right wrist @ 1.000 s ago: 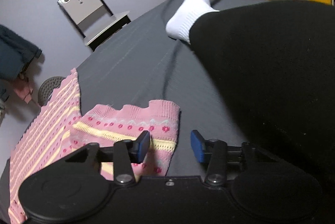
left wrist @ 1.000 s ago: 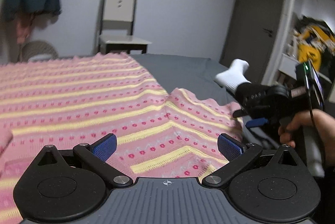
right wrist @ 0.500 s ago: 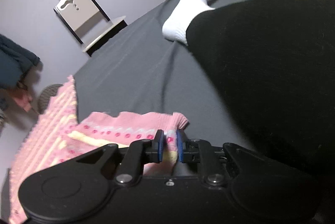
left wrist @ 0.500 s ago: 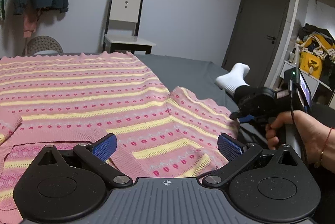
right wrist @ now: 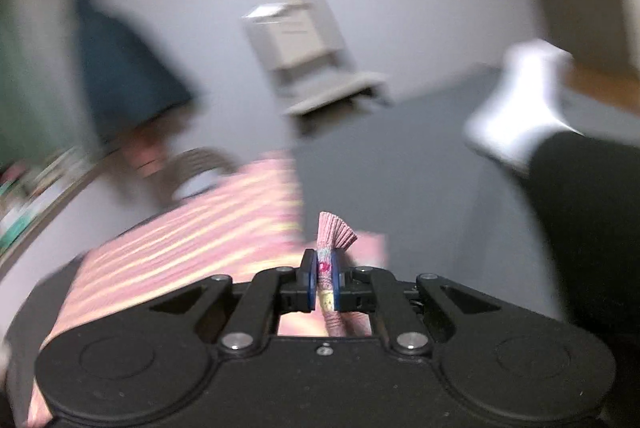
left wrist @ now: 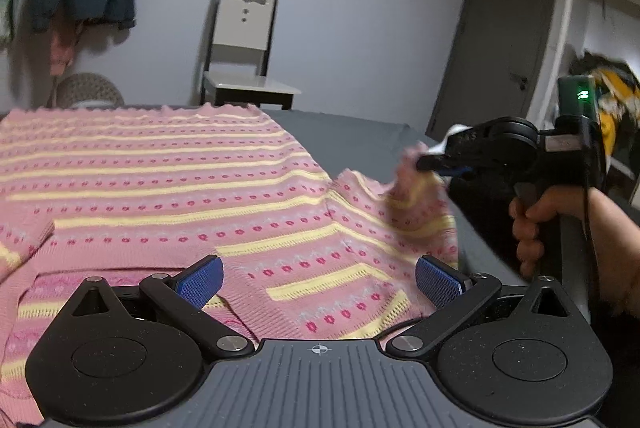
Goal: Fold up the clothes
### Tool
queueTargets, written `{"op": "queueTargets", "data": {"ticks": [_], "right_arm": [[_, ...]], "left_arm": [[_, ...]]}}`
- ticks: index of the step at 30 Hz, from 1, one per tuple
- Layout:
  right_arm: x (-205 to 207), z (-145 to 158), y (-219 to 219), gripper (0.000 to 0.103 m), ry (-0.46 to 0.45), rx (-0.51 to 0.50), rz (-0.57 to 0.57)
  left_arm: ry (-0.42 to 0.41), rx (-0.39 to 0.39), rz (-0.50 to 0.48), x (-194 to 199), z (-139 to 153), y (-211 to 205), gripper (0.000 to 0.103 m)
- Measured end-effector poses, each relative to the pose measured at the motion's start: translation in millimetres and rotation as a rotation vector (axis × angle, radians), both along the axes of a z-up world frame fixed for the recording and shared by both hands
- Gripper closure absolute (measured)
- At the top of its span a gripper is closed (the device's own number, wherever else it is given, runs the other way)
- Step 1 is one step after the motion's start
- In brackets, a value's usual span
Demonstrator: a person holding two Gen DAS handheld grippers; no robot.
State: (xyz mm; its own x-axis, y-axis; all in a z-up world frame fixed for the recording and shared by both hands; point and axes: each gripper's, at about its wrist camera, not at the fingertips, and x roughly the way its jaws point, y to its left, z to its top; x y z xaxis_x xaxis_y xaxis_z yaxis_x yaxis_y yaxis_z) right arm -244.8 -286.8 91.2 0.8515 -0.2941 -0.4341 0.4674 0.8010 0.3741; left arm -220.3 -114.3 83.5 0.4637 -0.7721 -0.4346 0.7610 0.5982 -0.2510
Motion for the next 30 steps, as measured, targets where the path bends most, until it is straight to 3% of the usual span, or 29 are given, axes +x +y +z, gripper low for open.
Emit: {"op": "queueTargets", "data": {"ticks": [3,7,11,18,22,24,25,27,30], "right_arm": [[31.7,0.9,27.0,0.095,-0.004,-0.004,0.166],[71.9,-9.4,50.2,0.095,0.003,0.054,0.286],[94.3,-32.5,66.4,0.095,0.036,0.152,0.352],[104.9,-59.5,55.9,0.093,0.104,0.261,0.357],[91.1,-43.7,40.7,0.077,0.07,0.384,0.357],[75.7,-22.7,23.8,0.051,0.07,0.383,0.335],[67.7,-11.6,14.8,0.045,0.071,0.378,0.323],[53.3,9.2,-2.7,0.043,0.097,0.337,0.305],[34.6,22.2,-19.9,0.045,0.222,0.197,0.322]], "left_arm": [[0.008,-0.026,0.049,9.4,1.1,11.5,0.0],[0.012,-0.056,0.119,22.2,2.8,27.4,0.0],[0.038,-0.081,0.192,37.3,-0.5,39.1,0.0],[0.127,-0.102,0.252,59.3,-18.3,36.2,0.0],[0.119,-0.079,0.234,59.2,-23.8,28.0,0.0],[0.105,-0.066,0.208,56.4,-22.1,26.2,0.0],[0.097,-0.058,0.187,54.8,-21.7,24.2,0.0],[0.086,-0.044,0.139,50.2,-21.7,19.1,0.0],[0.095,-0.037,0.051,42.4,-21.0,9.2,0.0]]}}
